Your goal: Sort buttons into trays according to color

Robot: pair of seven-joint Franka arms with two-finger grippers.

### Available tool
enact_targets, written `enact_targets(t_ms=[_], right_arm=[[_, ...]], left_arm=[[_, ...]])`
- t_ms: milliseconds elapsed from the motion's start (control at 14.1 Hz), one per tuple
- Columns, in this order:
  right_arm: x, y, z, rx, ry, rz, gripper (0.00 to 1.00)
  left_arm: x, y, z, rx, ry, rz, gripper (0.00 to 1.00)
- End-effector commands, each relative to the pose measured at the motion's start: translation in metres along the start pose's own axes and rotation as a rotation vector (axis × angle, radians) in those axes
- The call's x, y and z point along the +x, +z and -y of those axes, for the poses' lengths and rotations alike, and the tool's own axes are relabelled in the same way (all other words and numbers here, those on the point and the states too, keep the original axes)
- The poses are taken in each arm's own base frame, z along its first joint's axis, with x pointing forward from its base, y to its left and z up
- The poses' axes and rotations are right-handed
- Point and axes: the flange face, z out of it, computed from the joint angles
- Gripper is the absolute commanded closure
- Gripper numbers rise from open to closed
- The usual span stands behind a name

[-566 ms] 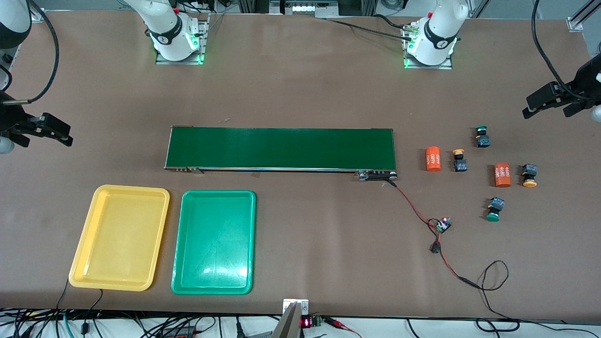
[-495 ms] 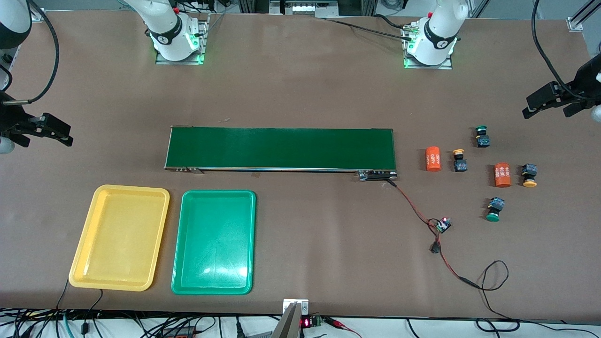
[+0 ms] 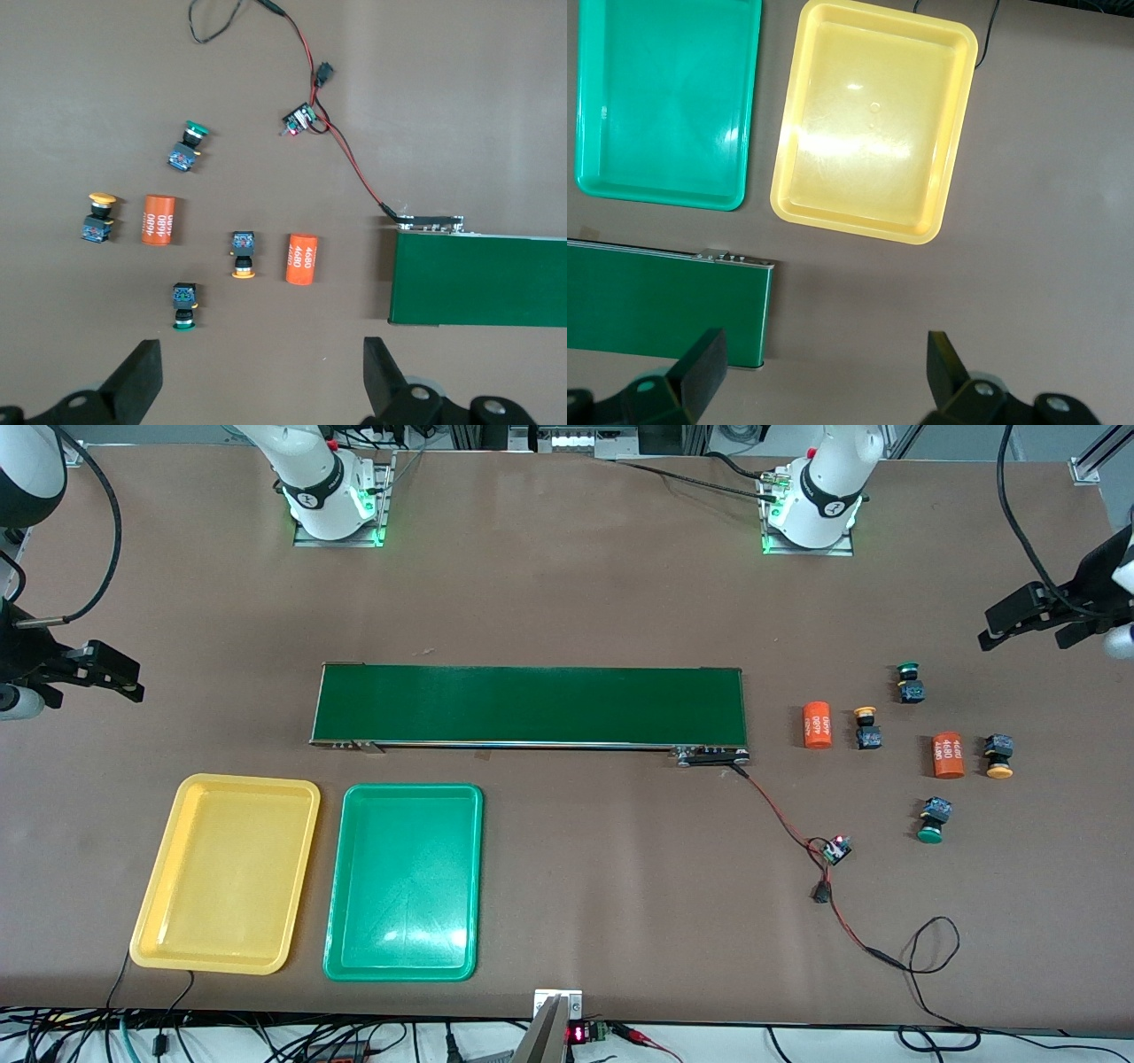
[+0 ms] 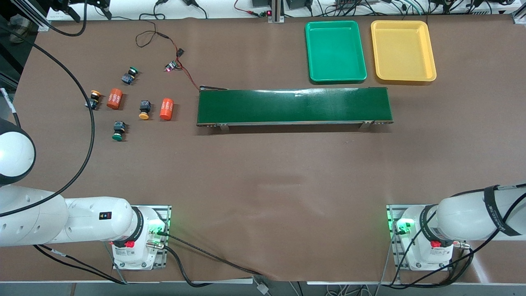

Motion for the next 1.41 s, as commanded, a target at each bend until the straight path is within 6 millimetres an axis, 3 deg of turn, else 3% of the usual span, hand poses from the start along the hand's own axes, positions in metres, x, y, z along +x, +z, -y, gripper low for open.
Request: enact_targets(t_ms=[0,141,283,495,707,1131,1343], right_arm=[[-0.001,-0.003,0.001,-0.002,-0.018,0.004,0.0],[-0.001,0.0,0.0,0.002,-0.016,0.009,0.0],[-0.002,-0.001,0.0,0.002,-0.017,0.007,0.0],[-0.001,-0.001,0.003,0.001,-0.022,0.009,0.0],[0.0,0.004,0.002,0.003,-0.01,0.015,0.0],[-0.001,0.004,-0.002,0.004,0.044,0.019,0.0],[-0.001,0.003,0.001,0.001,0.027,0.019,0.0]], left_arm=[[0.02,0.033,-0.007,-0.001,0.026,0.069,0.0],[0.035,0.065,-0.005,-0.005,0.021,0.119,0.0],[0.056,0.121,-0.007,-0.001,0.034,0.21,0.0],[0.073,0.17,-0.007,-0.016,0.035,0.272,0.0],[0.086,0.198,-0.009,-0.025,0.033,0.234,0.0],[0.072,0.26,-0.033,-0.019,0.047,0.228,0.0],[0.057,0.292,-0.031,-0.016,0.045,0.231,0.0]])
